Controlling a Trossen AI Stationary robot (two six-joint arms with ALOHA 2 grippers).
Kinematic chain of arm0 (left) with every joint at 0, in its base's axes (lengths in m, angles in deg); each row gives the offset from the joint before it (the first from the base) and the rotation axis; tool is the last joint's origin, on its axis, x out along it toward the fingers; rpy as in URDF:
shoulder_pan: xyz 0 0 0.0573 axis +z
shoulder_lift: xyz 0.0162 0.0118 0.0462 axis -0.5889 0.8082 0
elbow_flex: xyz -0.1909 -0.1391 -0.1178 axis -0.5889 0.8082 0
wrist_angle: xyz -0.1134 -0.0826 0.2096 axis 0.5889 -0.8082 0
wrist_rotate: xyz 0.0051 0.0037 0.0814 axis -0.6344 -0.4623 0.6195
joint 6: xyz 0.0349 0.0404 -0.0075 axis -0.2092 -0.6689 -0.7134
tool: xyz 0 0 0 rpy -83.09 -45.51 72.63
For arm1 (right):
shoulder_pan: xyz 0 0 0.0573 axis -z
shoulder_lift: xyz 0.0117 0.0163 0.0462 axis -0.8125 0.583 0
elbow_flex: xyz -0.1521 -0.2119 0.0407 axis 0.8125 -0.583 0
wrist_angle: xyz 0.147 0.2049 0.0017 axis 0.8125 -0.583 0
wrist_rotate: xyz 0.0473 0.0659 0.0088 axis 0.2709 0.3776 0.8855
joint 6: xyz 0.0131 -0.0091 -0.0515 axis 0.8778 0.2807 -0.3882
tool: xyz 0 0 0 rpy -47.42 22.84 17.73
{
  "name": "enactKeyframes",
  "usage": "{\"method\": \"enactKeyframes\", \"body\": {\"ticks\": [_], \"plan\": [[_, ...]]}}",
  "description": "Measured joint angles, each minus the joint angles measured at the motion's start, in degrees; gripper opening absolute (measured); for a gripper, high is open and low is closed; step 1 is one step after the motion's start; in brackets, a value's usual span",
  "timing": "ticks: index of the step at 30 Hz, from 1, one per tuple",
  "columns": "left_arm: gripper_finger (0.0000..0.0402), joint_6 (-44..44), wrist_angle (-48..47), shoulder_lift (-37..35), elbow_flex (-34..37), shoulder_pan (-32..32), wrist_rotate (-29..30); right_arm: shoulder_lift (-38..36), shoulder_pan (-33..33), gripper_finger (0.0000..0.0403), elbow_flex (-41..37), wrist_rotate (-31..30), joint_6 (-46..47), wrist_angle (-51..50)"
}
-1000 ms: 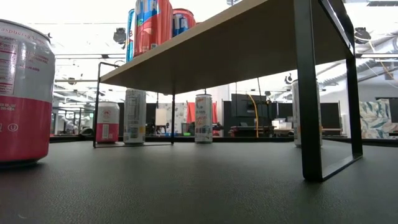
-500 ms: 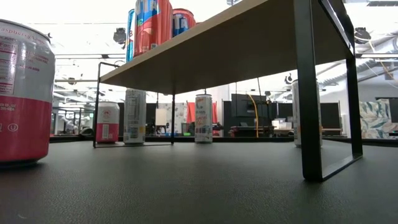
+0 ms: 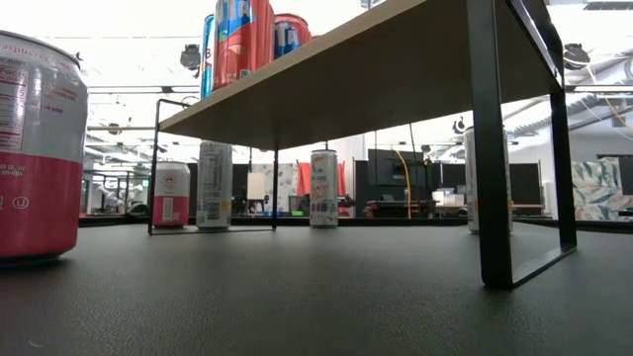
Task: Place canned beverage on shelf
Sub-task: Put the right pink soda can on the shelf
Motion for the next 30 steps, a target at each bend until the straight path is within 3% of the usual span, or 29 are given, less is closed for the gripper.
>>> {"method": "enactKeyframes", "body": {"ticks": [6,10,17,30], "plan": [[0.0366,1.95,-2.76,-2.98,-0.02,-2.35,7.17,-0.31,0.40,0.0271,0.02,6.38,-3.90,-6.34],[0.0365,6.55,-9.83,-6.13,-0.02,-3.76,10.06,-0.15,1.45,0.0271,0.02,10.95,-6.51,-9.50],[0.0365,15.80,-21.89,-10.84,-0.02,-5.95,13.79,0.59,3.78,0.0268,0.02,10.87,-12.81,-14.74],[0.0365,16.02,-28.86,-16.18,-0.02,-7.24,15.53,3.91,4.49,0.0268,-6.96,13.84,-10.62,-14.91]]}}
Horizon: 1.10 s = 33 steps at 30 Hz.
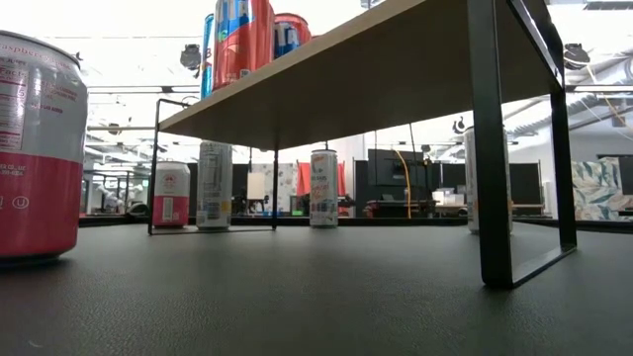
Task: Place canned beverage on shelf
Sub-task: Put the right pink soda can on the shelf
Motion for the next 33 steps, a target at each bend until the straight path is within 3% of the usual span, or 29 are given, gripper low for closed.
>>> {"method": "enactKeyframes", "body": {"ticks": [6,13,23,27,33], "plan": [[0.0365,0.05,-0.84,-0.73,0.00,-0.94,0.13,0.00,-0.03,0.0268,-4.52,0.06,-0.38,-0.48],[0.0365,6.15,-4.87,-0.70,0.00,-2.51,0.40,-0.19,0.01,0.0268,-11.54,1.77,-0.52,0.58],[0.0365,8.98,-6.38,-0.70,0.02,-2.45,1.90,-2.60,0.65,0.0268,-22.40,4.38,-2.35,12.05],[0.0365,9.01,-6.38,-0.70,0.02,-2.40,3.18,-2.60,0.71,0.0268,-24.39,4.51,-6.49,11.99],[0.0365,8.93,-6.56,-0.70,0.02,-2.40,4.09,-2.67,1.54,0.0268,-27.85,10.35,-11.02,10.57]]}}
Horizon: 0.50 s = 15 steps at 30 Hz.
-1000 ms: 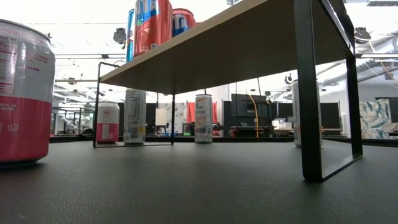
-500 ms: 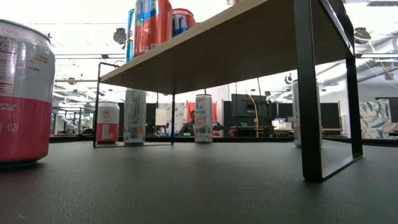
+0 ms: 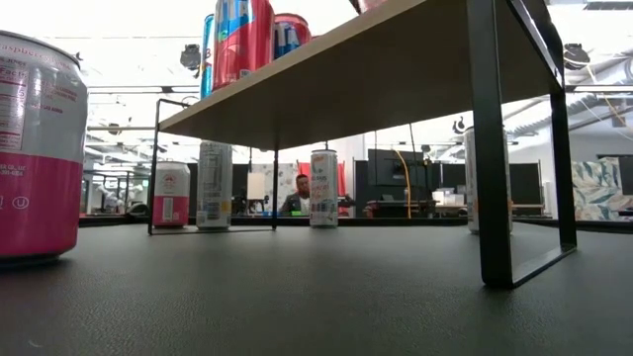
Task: Place canned beverage on shelf
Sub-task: Put the right pink soda can on the shelf
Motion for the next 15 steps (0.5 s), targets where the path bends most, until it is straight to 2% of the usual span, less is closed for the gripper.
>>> {"method": "enactKeyframes", "body": {"ticks": [9,15], "plan": [[0.0365,-0.24,-0.09,0.00,0.00,0.00,0.58,-0.51,4.15,0.0267,-2.04,3.01,-3.85,-1.08],[0.0365,-0.55,-1.06,0.02,0.00,0.00,0.63,-2.56,10.04,0.0267,-2.02,3.16,-8.67,-5.99]]}}
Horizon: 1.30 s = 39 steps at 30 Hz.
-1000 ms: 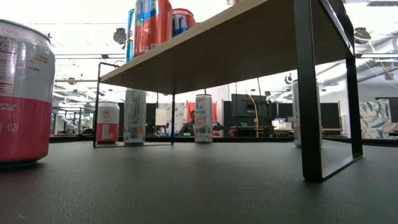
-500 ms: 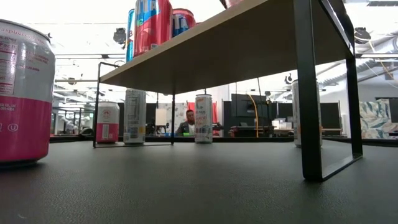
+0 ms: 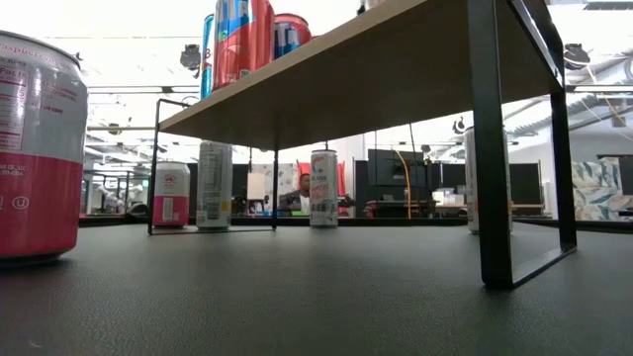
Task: Place canned beverage on shelf
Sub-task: Put the right pink soda can on the shelf
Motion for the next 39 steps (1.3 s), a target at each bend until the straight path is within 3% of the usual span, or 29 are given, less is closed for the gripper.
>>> {"method": "enactKeyframes", "body": {"ticks": [4,7,12,18,26,32,39], "plan": [[0.0365,0.10,-0.45,0.00,0.00,0.00,0.17,-2.44,4.46,0.0267,-0.37,4.30,-1.56,-1.31],[0.0365,0.10,-0.53,0.00,0.00,0.00,0.17,-3.91,5.66,0.0267,-3.13,8.17,0.89,3.36],[0.0365,0.08,-1.10,0.00,0.02,0.00,0.61,-5.20,5.53,0.0267,-7.48,8.82,5.97,14.28],[0.0365,-1.11,-1.17,0.00,0.02,0.00,0.66,-5.06,5.07,0.0267,-8.35,5.58,5.88,17.38],[0.0365,-1.34,-1.21,0.00,0.02,0.00,2.29,-4.44,3.02,0.0267,-8.41,5.24,0.63,13.04],[0.0365,-2.16,-1.42,0.00,0.02,0.00,2.75,-4.22,1.49,0.0267,-8.39,-0.70,0.45,13.12],[0.0365,-2.89,-1.42,0.01,0.02,0.00,2.93,-3.26,0.12,0.0267,-8.39,-2.01,0.45,14.31]]}}
